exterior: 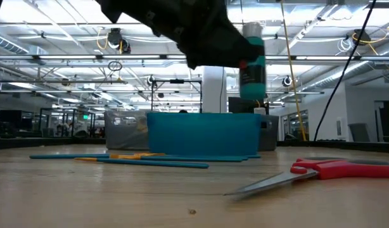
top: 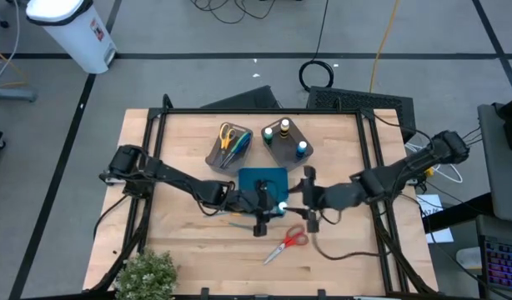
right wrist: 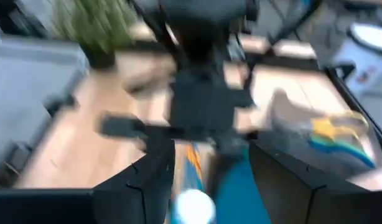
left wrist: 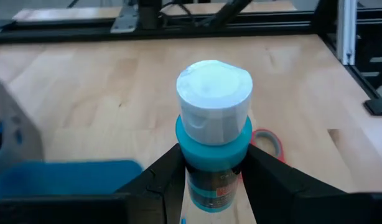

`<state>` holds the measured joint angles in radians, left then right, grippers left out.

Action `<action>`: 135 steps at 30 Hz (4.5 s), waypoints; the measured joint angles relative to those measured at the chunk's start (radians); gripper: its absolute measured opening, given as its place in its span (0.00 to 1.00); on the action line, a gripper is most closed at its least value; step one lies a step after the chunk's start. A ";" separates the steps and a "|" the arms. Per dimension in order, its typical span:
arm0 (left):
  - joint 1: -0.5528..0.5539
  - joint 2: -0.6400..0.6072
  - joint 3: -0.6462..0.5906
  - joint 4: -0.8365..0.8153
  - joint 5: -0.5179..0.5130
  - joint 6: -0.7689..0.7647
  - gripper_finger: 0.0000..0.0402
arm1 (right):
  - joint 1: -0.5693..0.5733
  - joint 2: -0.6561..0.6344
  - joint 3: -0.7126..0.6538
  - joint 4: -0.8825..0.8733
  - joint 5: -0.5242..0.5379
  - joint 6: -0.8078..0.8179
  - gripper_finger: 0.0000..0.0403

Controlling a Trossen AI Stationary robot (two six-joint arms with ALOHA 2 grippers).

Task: Pick & Place Paint Supplies
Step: Put the light blue paint bottle into the right black bin

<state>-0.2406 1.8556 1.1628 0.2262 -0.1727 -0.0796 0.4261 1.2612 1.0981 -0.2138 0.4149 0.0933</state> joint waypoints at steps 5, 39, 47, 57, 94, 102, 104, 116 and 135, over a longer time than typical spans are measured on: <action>0.000 0.015 0.041 -0.055 0.015 0.013 0.37 | -0.045 0.051 0.027 -0.101 -0.065 0.026 0.51; 0.007 0.017 0.040 -0.112 -0.004 -0.003 0.37 | -0.099 0.122 -0.206 0.190 -0.131 0.105 0.60; 0.007 0.017 0.040 -0.118 -0.004 -0.003 0.37 | -0.097 0.122 -0.208 0.192 -0.129 0.105 0.56; 0.007 0.017 0.040 -0.120 -0.008 -0.004 0.37 | -0.097 0.120 -0.208 0.188 -0.131 0.105 0.47; 0.003 -0.236 0.041 -0.232 0.044 -0.117 0.94 | -0.090 0.079 -0.209 0.157 -0.126 0.105 0.27; 0.003 -0.246 0.041 -0.210 0.041 -0.030 0.93 | -0.012 -0.008 -0.209 0.075 0.001 0.106 0.26; 0.004 -0.245 0.041 -0.207 0.041 0.011 0.92 | 0.016 -0.033 -0.209 0.054 0.058 0.109 0.26; 0.005 -0.353 0.041 -0.362 0.041 0.133 0.95 | 0.153 -0.132 -0.209 -0.098 0.320 0.192 0.26; 0.018 -0.616 -0.152 -0.469 0.013 0.073 0.94 | 0.158 -0.144 -0.228 -0.103 0.322 0.209 0.26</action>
<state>-0.2224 1.2400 1.0103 -0.2432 -0.1599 -0.0065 0.5842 1.1175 0.8700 -0.3170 0.7368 0.3024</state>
